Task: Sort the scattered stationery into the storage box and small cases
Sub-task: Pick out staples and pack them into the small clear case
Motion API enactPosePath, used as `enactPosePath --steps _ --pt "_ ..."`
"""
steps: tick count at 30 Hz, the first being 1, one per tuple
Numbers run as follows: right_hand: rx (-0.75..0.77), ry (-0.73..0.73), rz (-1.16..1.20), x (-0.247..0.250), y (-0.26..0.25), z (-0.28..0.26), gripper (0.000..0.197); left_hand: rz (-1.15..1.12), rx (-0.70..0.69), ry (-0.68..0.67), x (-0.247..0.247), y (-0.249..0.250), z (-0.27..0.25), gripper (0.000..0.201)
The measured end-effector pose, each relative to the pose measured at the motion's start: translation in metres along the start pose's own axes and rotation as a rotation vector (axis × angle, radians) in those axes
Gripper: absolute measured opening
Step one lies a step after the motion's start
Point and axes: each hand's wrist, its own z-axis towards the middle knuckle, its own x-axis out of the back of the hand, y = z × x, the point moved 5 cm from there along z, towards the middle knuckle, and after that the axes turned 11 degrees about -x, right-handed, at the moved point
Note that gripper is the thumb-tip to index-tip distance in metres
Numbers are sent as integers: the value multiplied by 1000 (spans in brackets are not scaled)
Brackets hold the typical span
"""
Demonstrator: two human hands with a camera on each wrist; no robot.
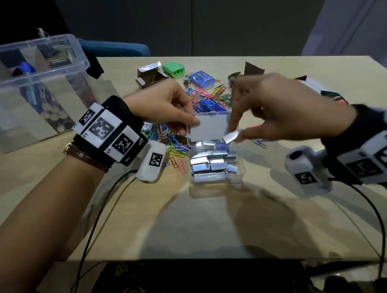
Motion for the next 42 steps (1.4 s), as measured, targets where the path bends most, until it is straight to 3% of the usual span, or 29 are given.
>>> enactPosePath --steps 8,32,35,39,42 --pt "-87 -47 2 -29 -3 0 10 3 9 10 0 -1 1 13" --pt "-55 -285 251 -45 -10 7 12 -35 6 -29 -2 -6 5 11" --pt "-49 -223 245 -30 -7 11 11 -62 -14 -74 -5 -7 6 23" --pt "-97 -21 229 16 12 21 5 -83 -33 -165 -11 -6 7 22" --pt "-172 65 225 36 32 33 10 -51 -8 -269 -7 -5 7 39"
